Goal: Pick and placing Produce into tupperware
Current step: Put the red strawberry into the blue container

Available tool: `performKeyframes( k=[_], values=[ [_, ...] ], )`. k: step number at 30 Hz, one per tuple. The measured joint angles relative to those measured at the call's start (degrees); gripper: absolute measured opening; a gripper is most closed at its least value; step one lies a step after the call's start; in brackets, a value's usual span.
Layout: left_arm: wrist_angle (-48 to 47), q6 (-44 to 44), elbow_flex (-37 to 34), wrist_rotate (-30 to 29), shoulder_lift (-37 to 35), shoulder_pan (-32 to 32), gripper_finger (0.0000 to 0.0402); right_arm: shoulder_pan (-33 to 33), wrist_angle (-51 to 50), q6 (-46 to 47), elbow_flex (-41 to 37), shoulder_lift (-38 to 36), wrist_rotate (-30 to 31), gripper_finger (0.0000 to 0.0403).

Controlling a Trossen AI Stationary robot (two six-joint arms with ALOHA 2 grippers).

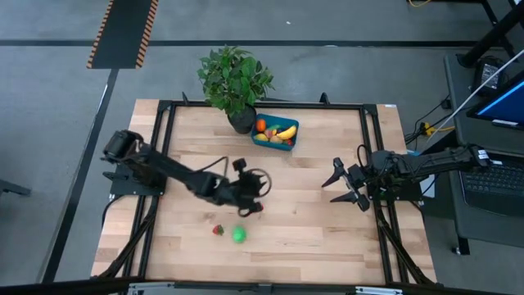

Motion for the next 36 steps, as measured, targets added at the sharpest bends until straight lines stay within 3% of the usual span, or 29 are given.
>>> performKeyframes(
  k=[5,12,18,36],
  values=[
    [2.7,0.01,-4.99,-0.19,-4.53,-5.64,0.0084,0.02,2.32,0.34,0.0,2.56,0.27,0.0266],
    [15.87,0.0,-15.36,-4.4,-10.0,-13.16,0.0073,0.0,6.55,3.1,0.0,6.71,0.44,0.0266],
    [24.67,0.01,-22.16,-4.43,-11.55,-18.42,0.0063,0.0,10.06,3.41,0.0,10.3,0.46,0.0266],
    [25.24,1.72,-23.29,-4.73,-11.55,-28.51,0.0031,0.0,23.96,4.78,0.0,21.92,0.48,0.0266]
  ],
)
